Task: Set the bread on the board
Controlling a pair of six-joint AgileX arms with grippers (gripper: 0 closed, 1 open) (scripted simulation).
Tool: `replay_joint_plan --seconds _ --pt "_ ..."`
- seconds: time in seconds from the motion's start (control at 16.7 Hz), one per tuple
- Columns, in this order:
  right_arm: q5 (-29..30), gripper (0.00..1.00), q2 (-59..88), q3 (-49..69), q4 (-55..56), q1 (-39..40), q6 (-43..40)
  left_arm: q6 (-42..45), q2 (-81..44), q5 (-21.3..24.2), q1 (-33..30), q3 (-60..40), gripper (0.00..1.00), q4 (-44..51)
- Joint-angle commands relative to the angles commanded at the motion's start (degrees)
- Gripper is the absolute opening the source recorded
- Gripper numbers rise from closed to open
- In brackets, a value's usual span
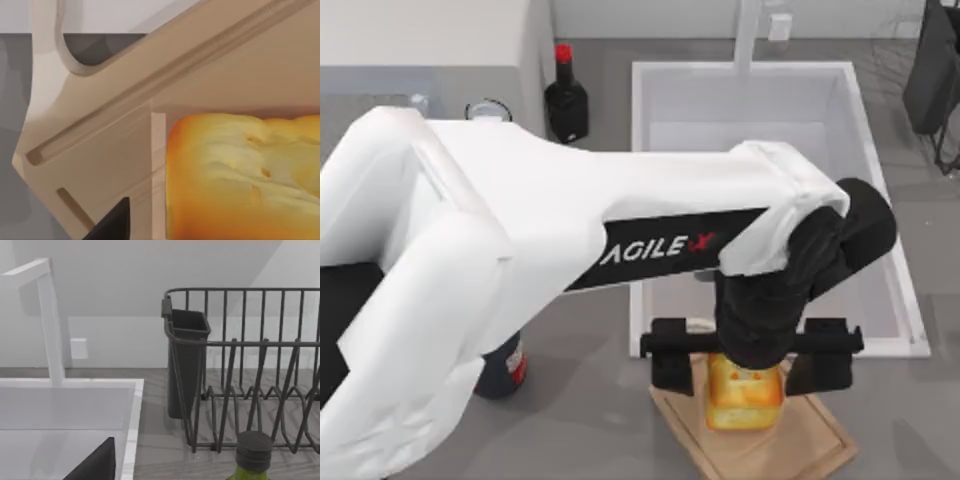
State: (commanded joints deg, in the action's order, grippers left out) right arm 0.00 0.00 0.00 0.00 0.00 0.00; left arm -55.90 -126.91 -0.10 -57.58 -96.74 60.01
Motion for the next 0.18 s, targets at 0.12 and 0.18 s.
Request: replay_joint_plan --seconds 0.12,0.18 --pt "0.0 1.00 0.0 0.0 0.0 0.0 0.0 0.0 0.0 0.0 0.0 0.0 1.00 0.0" --pt "0.0 1.00 0.0 0.0 0.0 0.0 0.0 0.0 0.0 0.0 0.0 0.0 1.00 0.0"
